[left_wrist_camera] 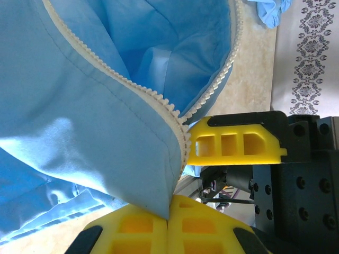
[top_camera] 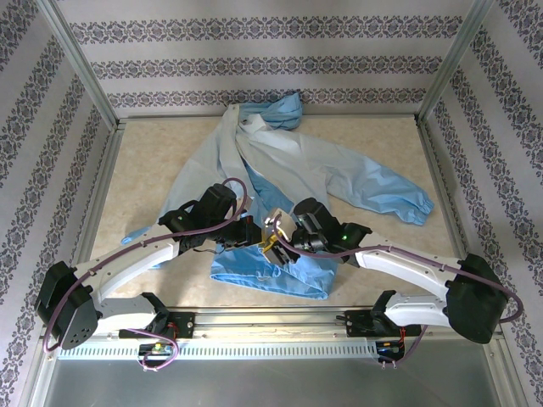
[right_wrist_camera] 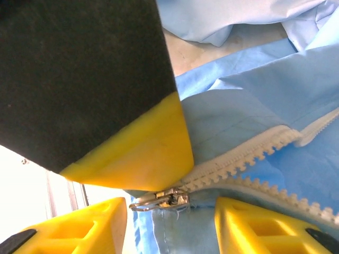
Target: Zip up the jacket
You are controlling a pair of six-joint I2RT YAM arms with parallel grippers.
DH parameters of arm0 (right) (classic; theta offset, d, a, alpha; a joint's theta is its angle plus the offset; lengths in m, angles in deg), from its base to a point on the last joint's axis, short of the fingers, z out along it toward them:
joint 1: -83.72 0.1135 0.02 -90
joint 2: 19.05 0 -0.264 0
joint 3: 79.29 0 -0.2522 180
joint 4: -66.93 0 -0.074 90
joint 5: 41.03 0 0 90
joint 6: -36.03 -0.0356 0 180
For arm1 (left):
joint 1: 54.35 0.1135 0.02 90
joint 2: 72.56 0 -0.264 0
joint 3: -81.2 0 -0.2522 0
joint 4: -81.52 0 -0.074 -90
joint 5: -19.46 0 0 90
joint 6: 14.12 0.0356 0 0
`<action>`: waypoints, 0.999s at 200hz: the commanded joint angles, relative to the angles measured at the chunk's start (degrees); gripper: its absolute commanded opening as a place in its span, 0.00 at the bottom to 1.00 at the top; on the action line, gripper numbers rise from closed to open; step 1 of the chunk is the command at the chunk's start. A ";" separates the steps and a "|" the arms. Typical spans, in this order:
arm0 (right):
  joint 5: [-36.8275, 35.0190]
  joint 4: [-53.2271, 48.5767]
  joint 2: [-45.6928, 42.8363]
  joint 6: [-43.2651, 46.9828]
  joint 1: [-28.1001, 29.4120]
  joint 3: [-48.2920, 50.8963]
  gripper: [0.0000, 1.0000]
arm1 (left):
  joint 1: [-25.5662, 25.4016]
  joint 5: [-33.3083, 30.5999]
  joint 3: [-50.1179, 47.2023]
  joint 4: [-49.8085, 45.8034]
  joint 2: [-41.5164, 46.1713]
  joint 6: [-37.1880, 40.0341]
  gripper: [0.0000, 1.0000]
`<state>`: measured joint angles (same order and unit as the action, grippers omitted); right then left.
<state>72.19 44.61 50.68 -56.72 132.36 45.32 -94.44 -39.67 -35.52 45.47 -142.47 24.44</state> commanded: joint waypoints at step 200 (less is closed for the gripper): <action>0.69 1.58 4.04 1.68 -0.57 -2.13 0.30 | -0.71 0.23 -1.78 1.01 1.62 -0.47 0.00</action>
<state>73.46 44.29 54.05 -56.43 130.76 45.32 -94.49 -40.15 -37.32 46.52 -142.25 24.39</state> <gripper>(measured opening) 0.348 0.009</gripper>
